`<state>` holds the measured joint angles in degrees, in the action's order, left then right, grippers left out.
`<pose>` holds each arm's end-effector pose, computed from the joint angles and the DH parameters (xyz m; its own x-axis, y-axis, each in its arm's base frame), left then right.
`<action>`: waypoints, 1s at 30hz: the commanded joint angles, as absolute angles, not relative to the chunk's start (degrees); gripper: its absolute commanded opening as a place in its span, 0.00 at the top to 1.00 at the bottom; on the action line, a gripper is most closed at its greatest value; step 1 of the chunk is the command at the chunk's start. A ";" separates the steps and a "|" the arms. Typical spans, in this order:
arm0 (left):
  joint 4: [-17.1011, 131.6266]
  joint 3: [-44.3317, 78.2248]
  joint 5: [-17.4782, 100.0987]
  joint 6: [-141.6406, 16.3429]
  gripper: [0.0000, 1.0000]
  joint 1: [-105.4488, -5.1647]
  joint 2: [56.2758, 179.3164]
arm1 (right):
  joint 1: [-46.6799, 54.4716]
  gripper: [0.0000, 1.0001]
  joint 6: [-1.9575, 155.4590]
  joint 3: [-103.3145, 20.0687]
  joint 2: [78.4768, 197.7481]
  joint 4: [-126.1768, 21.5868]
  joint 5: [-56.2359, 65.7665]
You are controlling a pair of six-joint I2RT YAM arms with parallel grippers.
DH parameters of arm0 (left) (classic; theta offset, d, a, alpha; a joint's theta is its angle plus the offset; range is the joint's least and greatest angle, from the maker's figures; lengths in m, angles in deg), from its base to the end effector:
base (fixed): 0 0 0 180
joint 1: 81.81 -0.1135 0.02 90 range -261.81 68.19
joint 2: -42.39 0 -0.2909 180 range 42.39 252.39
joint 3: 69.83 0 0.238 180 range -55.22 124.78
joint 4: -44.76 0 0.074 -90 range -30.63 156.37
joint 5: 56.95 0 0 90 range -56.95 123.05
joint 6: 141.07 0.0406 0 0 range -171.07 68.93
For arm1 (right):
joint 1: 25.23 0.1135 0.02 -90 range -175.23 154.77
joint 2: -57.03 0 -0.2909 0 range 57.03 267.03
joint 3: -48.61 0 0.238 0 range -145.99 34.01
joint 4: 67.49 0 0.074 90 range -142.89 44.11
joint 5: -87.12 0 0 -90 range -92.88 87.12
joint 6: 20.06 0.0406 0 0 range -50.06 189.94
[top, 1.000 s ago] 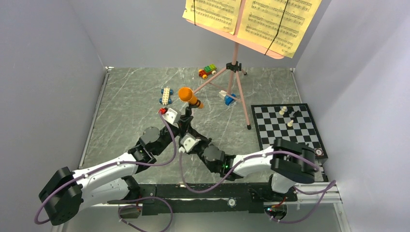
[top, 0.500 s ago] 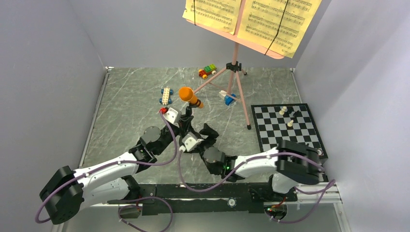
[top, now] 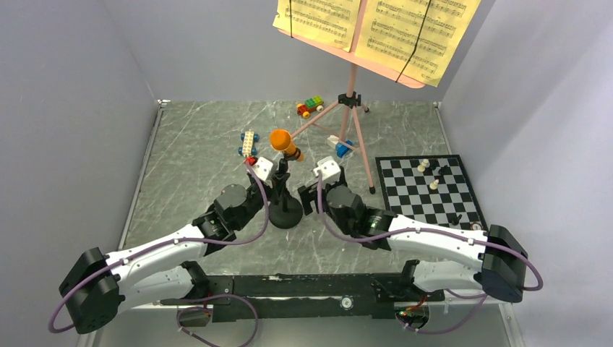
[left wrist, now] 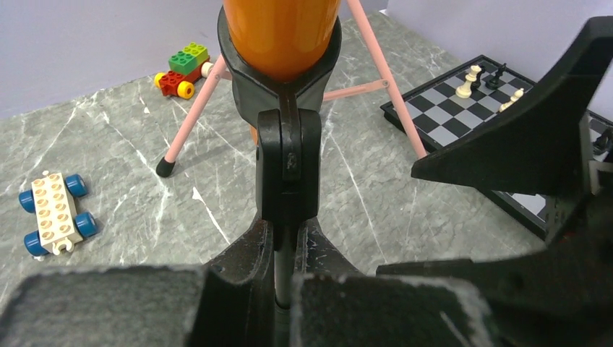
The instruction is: Pack up the instrument practice props
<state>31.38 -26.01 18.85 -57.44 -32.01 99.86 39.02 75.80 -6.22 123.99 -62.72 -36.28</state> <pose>0.1420 -0.1526 0.3021 -0.0676 -0.0866 -0.9939 0.5782 0.8085 -0.1098 0.1253 0.2083 0.2998 -0.1790 -0.1750 -0.9682 -0.5075 0.8595 -0.0615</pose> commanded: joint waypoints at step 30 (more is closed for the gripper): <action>36.53 -35.22 13.25 -64.04 1.00 -28.95 103.30 | 15.55 0.31 113.94 -5.37 136.69 -77.03 22.95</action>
